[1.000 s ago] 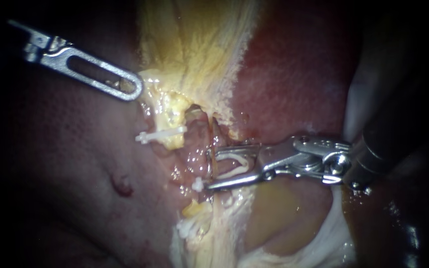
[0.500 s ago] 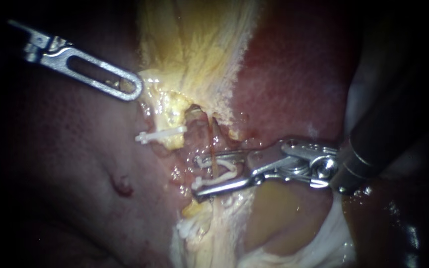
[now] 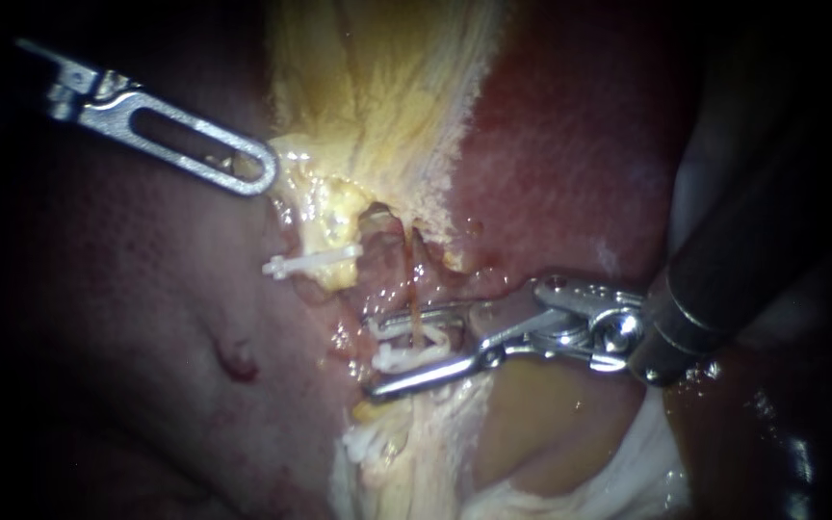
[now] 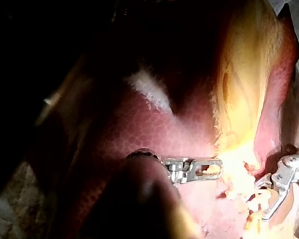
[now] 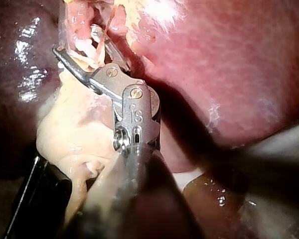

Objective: Clipping second clip right tube

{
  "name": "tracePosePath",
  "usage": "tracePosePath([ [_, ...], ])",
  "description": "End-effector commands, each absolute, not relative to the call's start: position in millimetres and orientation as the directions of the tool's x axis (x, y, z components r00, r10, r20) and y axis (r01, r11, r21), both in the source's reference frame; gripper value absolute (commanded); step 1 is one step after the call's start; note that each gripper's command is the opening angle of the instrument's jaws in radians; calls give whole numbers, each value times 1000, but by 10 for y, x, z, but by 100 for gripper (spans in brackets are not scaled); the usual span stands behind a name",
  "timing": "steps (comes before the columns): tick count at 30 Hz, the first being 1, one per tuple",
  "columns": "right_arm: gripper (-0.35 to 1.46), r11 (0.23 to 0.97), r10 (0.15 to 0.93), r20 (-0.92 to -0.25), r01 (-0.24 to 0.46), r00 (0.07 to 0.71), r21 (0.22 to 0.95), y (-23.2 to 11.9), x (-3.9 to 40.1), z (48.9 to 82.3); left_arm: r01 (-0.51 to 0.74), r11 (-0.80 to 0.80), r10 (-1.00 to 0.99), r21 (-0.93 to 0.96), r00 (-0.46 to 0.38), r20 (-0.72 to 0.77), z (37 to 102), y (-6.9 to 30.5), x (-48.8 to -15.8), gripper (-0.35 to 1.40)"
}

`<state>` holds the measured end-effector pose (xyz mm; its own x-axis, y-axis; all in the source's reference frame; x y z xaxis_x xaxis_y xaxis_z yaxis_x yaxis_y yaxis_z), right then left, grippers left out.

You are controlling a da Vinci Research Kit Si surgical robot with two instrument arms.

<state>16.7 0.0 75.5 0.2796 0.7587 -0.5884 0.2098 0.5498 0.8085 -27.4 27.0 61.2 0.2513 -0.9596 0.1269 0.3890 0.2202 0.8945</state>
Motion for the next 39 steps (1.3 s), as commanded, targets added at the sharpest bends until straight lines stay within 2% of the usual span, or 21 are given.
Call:
tracePosePath([
  [1, 49, 545, 764, -585, 212, 274, 811, -1, 167, 750, 389, 220, -960, 895, 251, 127, 612, 270, -274, -35],
  [10, 49, 530, 776, -580, 243, 248, 812, -14, 169, 720, 389, 220, -960, 895, 252, 127, 612, 270, -273, -35],
  [18, 49, 515, 793, -571, 265, 212, 815, -8, 161, 696, 389, 220, -959, 895, 252, 127, 612, 270, -273, -35],
  [32, 46, 512, 797, -569, 271, 205, 815, -6, 158, 692, 388, 220, -959, 895, 252, 127, 615, 272, -273, -35],
  [39, 36, 491, 810, -548, 267, 211, 829, -3, 154, 693, 388, 220, -959, 895, 252, 127, 615, 272, -273, -35],
])
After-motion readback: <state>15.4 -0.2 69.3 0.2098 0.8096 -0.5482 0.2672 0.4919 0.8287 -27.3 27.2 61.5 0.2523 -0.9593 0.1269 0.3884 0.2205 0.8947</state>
